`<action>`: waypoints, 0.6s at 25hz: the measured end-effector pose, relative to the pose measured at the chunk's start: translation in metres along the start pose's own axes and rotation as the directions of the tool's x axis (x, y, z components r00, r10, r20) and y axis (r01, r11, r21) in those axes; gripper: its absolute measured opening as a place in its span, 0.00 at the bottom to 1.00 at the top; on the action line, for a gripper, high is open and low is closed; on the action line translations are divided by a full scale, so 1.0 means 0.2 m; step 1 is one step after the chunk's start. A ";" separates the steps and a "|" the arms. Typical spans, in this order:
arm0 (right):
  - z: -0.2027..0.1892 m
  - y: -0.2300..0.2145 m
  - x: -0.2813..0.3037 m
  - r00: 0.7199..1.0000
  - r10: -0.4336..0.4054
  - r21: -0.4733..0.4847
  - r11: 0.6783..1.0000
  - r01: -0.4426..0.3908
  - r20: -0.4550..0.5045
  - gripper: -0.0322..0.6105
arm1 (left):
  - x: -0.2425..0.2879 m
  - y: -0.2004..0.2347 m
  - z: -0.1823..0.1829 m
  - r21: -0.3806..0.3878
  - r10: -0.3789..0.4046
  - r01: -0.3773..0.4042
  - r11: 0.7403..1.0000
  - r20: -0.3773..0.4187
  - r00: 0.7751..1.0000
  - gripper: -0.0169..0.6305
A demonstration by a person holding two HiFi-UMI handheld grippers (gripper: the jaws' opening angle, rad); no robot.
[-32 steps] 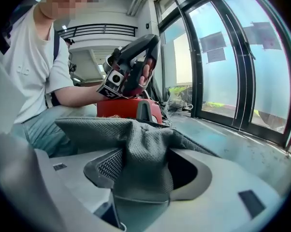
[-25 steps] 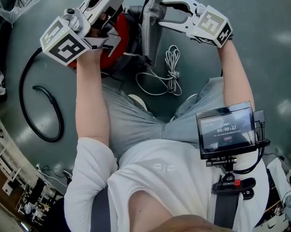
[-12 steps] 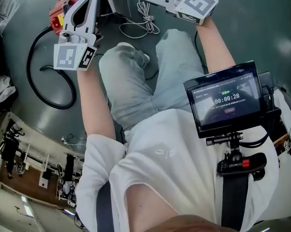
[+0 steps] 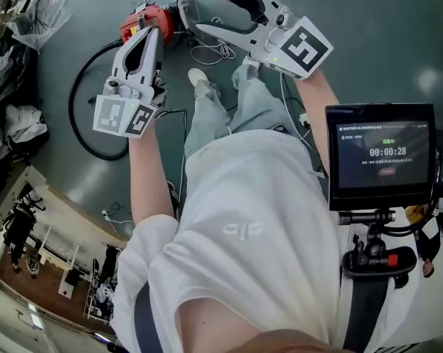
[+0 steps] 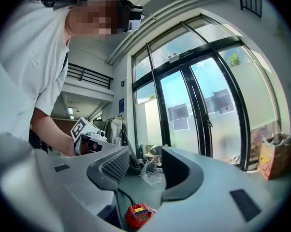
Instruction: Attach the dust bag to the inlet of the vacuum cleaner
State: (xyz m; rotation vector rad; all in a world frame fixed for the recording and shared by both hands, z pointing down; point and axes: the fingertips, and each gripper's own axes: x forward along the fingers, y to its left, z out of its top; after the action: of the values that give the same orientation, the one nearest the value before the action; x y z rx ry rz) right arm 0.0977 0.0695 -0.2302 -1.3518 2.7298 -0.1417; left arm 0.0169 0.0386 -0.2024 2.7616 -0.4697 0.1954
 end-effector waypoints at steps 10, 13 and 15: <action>0.43 0.05 0.03 0.983 -0.154 -0.058 0.985 0.160 0.099 0.24 | -0.01 -0.19 0.49 -0.068 -0.134 0.143 0.987 0.120 0.984 0.04; 0.48 0.07 0.04 0.980 -0.159 -0.066 0.984 0.168 0.119 0.24 | -0.02 -0.24 0.56 -0.061 -0.185 0.199 0.978 0.179 0.966 0.04; 0.54 0.09 0.05 0.980 -0.161 -0.082 0.982 0.171 0.114 0.24 | -0.03 -0.27 0.59 -0.034 -0.201 0.209 0.977 0.165 0.966 0.04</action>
State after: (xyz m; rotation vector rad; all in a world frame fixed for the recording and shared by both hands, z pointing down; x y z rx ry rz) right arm 0.0912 0.0680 -0.3397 -1.5639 2.5631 0.0441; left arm 0.0394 0.0468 -0.3303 2.7628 -0.2213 -0.0894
